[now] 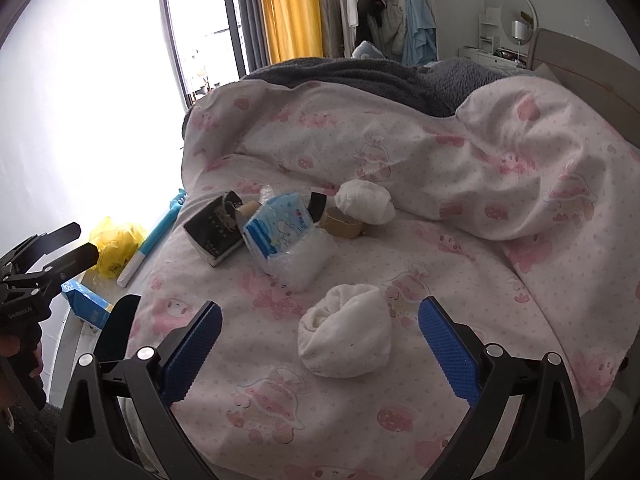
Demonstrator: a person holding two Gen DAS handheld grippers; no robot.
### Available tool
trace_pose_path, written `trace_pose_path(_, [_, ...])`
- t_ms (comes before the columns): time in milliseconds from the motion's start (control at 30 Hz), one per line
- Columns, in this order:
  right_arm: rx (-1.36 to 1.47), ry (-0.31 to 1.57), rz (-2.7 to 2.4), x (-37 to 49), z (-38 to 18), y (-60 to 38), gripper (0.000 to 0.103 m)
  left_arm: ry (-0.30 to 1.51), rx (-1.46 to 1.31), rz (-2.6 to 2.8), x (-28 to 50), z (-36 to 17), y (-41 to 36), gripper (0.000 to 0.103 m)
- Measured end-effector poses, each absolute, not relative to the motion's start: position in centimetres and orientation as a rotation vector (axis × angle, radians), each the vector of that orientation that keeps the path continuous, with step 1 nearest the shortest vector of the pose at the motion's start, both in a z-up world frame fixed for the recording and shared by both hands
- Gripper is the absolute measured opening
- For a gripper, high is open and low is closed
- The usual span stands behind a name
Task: Collect trash
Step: 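Move the right tool to the white tissue ball and close on it, then grasp the grey-black clip with the left tool while the right tool holds the tissue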
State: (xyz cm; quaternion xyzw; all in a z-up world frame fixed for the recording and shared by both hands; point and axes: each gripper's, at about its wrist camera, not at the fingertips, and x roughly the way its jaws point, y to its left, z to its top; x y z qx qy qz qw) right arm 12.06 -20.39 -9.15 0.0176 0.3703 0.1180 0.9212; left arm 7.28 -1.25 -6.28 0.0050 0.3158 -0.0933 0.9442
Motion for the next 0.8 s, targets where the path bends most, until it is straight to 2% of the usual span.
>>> trace_pose_path(133, [0.027,0.793,0.238,13.0,-10.5,-20.4,0.097,0.670,-0.001,-0.240,8.4,-7.4,-1.6,0.080])
trace_pose_path(333, [0.015,0.829,0.223,14.0,-12.1,-20.7,0.087,0.708,0.007,-0.277,9.8,-8.6,-2.4,0.073])
trace_pose_path(433, [0.013,0.854,0.213,14.5,-13.2,-21.0,0.081,0.712,0.000,-0.290,10.5,-8.6,-2.5,0.073])
trace_pose_path(500, [0.041,0.866,0.222,14.8,-14.0,-21.3,0.069,0.715,0.008,-0.297,10.8,-8.5,-2.8,0.072])
trace_pose_path(600, [0.060,0.850,0.245,14.9,-14.2,-21.3,0.058,0.733,-0.018,-0.298,11.4,-8.7,-2.9,0.069])
trace_pose_path(800, [0.068,0.767,0.238,14.9,-12.1,-20.9,0.054,0.766,-0.063,-0.322,13.0,-9.5,-3.7,0.067])
